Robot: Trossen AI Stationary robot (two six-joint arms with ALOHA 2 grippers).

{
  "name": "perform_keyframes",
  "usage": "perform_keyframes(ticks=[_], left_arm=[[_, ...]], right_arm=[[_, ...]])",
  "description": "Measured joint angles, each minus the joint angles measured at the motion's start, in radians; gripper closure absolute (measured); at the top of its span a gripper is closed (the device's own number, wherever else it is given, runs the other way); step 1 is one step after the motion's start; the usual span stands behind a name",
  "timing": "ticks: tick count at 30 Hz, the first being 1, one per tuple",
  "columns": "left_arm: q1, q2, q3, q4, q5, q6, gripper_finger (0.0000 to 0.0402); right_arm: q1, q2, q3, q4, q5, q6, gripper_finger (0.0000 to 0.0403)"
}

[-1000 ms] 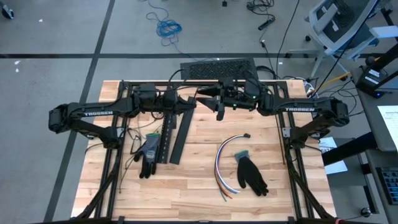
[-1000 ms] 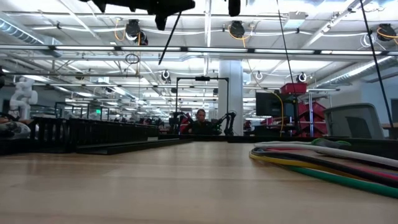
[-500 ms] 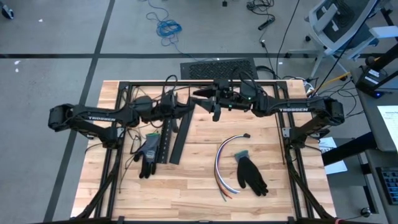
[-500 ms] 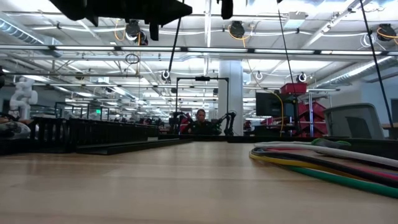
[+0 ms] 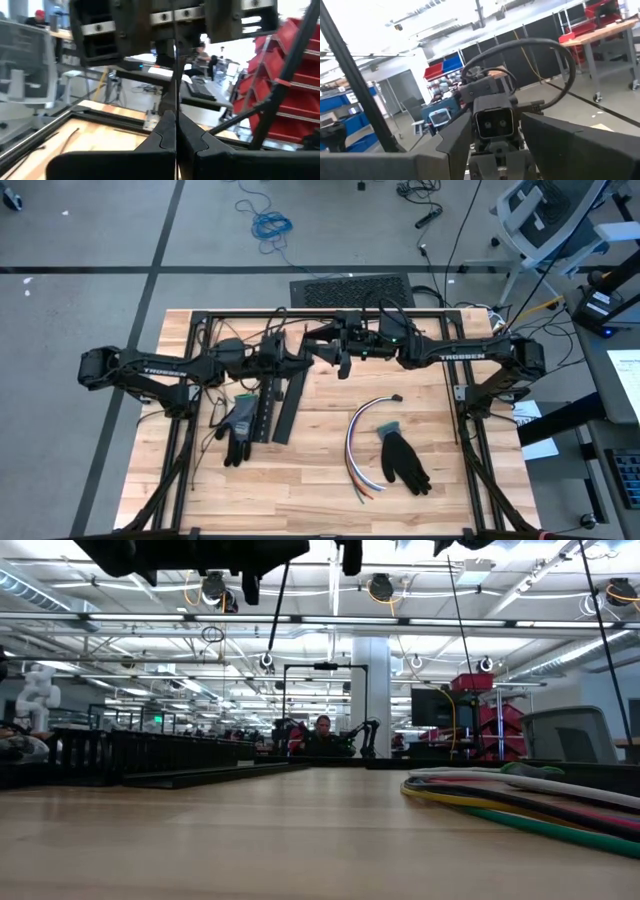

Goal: Ziptie cables
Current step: Wrap the cable wires with the black ziptie

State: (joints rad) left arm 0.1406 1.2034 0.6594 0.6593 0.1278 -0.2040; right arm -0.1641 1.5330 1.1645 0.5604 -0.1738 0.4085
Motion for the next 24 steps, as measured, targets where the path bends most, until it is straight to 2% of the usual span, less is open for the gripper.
perform_keyframes(ticks=[12,24], left_arm=[[0.0,0.0,0.0,-0.021,0.033,-0.001,0.0402],[0.0,0.0,0.0,-0.043,-0.012,-0.001,0.0402]], right_arm=[[-0.006,0.0,0.0,0.047,-0.023,-0.012,0.0235],[-0.005,-0.001,0.0,0.068,-0.043,-0.009,0.029]])
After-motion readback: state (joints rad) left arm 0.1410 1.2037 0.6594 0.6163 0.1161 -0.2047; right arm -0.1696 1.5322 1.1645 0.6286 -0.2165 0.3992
